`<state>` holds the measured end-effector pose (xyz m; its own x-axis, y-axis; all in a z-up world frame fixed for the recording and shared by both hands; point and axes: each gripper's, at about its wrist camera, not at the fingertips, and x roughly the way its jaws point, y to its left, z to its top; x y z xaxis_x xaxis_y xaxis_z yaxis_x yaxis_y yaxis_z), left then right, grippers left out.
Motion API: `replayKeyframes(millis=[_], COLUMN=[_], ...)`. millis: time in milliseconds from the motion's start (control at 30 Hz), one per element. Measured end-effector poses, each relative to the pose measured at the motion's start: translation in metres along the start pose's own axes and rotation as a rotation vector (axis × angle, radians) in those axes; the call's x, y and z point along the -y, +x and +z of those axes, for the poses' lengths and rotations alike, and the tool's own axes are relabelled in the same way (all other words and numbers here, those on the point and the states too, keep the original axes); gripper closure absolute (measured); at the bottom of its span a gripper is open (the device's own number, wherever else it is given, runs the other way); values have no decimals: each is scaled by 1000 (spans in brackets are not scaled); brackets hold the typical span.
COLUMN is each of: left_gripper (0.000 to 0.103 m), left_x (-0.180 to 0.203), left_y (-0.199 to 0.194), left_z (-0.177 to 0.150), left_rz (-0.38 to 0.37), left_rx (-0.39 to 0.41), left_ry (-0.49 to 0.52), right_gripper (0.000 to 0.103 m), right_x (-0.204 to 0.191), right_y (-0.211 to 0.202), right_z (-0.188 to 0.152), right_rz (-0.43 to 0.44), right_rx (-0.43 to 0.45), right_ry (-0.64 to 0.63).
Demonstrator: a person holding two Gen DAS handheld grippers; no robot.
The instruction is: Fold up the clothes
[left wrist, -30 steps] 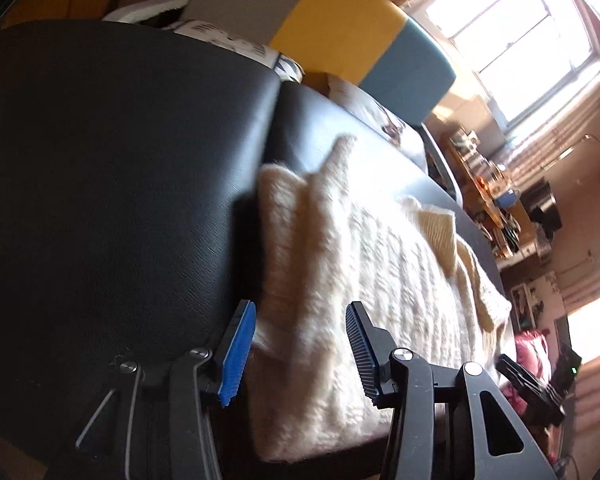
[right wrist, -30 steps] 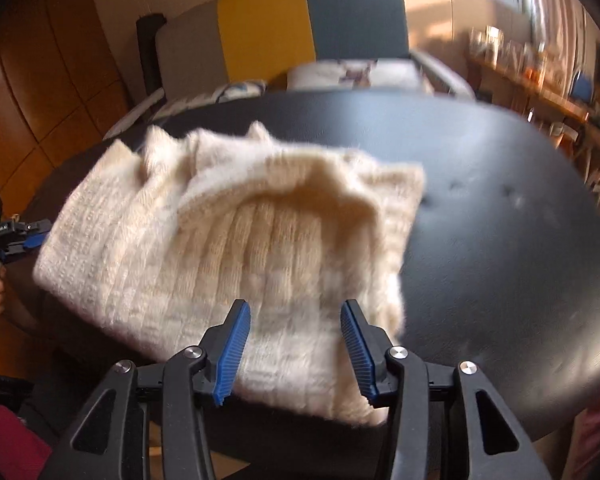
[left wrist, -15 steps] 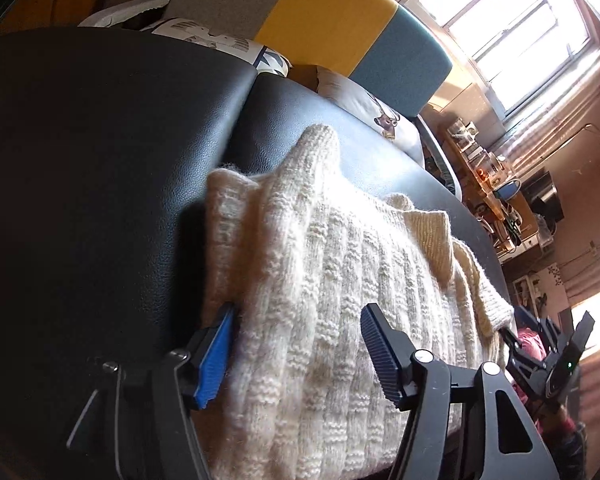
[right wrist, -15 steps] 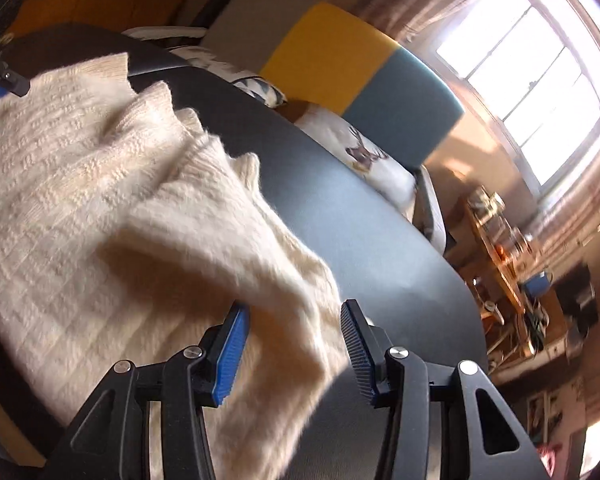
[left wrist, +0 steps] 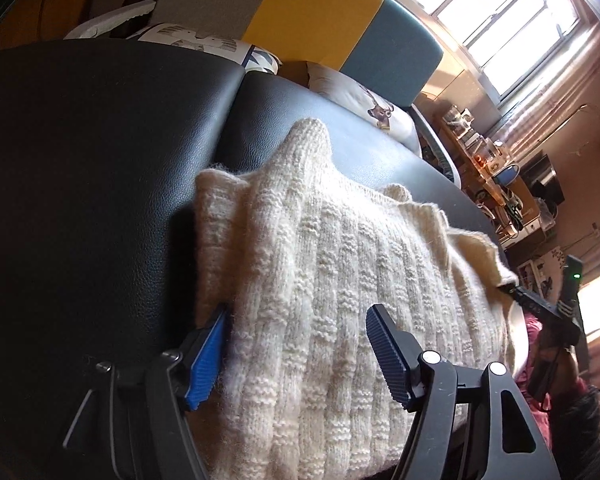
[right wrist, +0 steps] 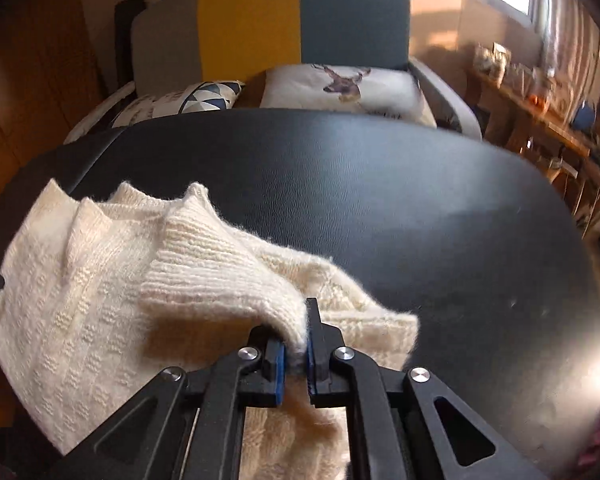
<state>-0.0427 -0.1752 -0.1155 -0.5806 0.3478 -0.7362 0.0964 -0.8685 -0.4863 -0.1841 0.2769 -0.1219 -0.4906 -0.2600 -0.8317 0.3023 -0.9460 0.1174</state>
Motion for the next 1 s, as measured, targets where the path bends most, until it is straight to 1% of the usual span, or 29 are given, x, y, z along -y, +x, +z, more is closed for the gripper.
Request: replayKeyframes(millis=[67, 133, 167, 233, 300, 367, 400, 467, 500, 567, 633, 667, 700, 733, 767, 800, 833, 900, 967, 1000], left_gripper=[33, 32, 32, 32, 32, 32, 32, 32, 32, 32, 33, 36, 52, 72, 79, 93, 96, 96, 96, 96], left_x=[-2, -4, -5, -6, -4, 1, 4, 9, 11, 16, 17, 17, 15, 13, 9, 6, 4, 1, 1, -3], left_y=[-3, -5, -5, -5, -5, -4, -3, 2, 5, 12, 20, 24, 27, 29, 30, 29, 23, 5, -11, -11], left_z=[4, 10, 13, 20, 25, 29, 31, 34, 36, 37, 38, 38, 39, 39, 39, 38, 37, 36, 32, 29], left_rz=[-8, -11, -7, 1, 13, 34, 45, 51, 49, 44, 49, 52, 51, 51, 47, 36, 16, -26, -25, -9], left_rx=[12, 21, 23, 26, 31, 37, 41, 31, 24, 9, -17, -31, -45, -57, -66, -68, -63, -49, -41, -53], left_ry=[6, 15, 19, 33, 64, 118, 147, 192, 209, 240, 231, 220, 203, 175, 141, 106, 70, 4, -21, -28], right_gripper=[93, 87, 83, 82, 82, 81, 79, 78, 78, 78, 78, 78, 78, 78, 78, 78, 78, 80, 81, 81], right_x=[10, 22, 28, 39, 41, 34, 30, 14, 6, -9, -19, -23, -23, -23, -21, -20, -19, -17, -15, -13], right_y=[8, 12, 12, 11, -3, -22, -32, -44, -46, -40, -32, -27, -24, -22, -22, -21, -21, -21, -21, -21], right_z=[-4, -6, -8, -11, -16, -22, -25, -32, -37, -47, -56, -61, -63, -65, -65, -65, -66, -68, -70, -71], right_rz=[45, 111, 135, 182, 149, 123, 111, 132, 142, 130, 118, 114, 112, 110, 107, 105, 99, 88, 77, 72], right_rx=[-18, -16, -8, 9, 48, 109, 141, 161, 156, 122, 90, 77, 82, 89, 89, 87, 85, 80, 75, 73], right_ry=[84, 181, 223, 306, 338, 319, 307, 245, 212, 168, 144, 145, 156, 170, 179, 188, 186, 179, 172, 169])
